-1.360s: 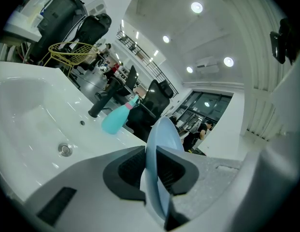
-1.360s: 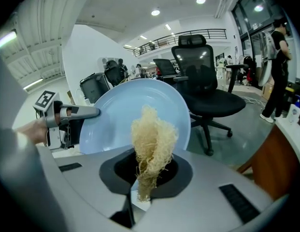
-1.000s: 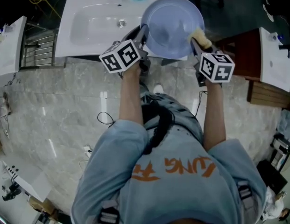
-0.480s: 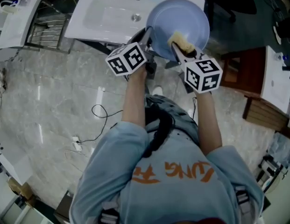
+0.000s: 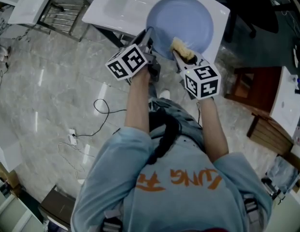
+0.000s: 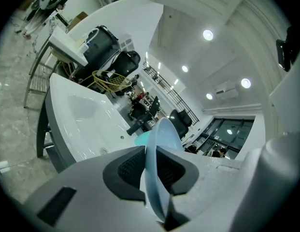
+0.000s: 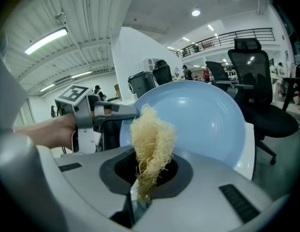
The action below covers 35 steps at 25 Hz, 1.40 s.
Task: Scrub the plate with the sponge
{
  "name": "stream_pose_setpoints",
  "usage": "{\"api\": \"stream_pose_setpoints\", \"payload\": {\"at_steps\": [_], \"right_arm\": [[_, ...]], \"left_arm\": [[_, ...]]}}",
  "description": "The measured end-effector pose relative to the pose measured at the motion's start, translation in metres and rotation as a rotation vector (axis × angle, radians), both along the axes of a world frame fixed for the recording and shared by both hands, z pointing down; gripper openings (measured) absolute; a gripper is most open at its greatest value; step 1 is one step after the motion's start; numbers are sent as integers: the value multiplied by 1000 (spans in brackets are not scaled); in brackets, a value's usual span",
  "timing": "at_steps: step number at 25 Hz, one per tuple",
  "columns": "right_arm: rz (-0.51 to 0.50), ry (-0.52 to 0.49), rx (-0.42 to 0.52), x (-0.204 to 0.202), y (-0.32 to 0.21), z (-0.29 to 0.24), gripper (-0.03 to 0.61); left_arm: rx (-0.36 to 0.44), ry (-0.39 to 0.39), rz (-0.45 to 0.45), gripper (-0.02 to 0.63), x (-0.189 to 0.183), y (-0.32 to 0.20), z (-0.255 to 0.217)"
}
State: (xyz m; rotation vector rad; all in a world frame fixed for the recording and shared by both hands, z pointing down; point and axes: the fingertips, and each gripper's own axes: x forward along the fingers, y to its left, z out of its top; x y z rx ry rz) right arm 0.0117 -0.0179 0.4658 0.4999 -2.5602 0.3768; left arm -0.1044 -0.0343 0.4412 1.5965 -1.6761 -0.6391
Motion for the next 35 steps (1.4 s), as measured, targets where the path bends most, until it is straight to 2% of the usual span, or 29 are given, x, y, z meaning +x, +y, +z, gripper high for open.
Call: {"api": "stream_pose_setpoints", "payload": {"at_steps": [6,18,22,27,35], "right_arm": [[57,16,11,20,-23,2,34],[199,23,1,57,-74,8,34],[199,-63,-2,39,-79,-1,34],[171,-166,27,1,-80,-20,32],[72,-210,14,-72,-72,-24,32]], "left_arm": [[0,4,-42,49,-14,4,1],[-20,-14,-49,48,-23,-1,4],[-33,-11,-68,48,-37,1,10],[-37,-11,-131,48,-72,17,11],[-54,-10,-281,48,-141,59,13]]}}
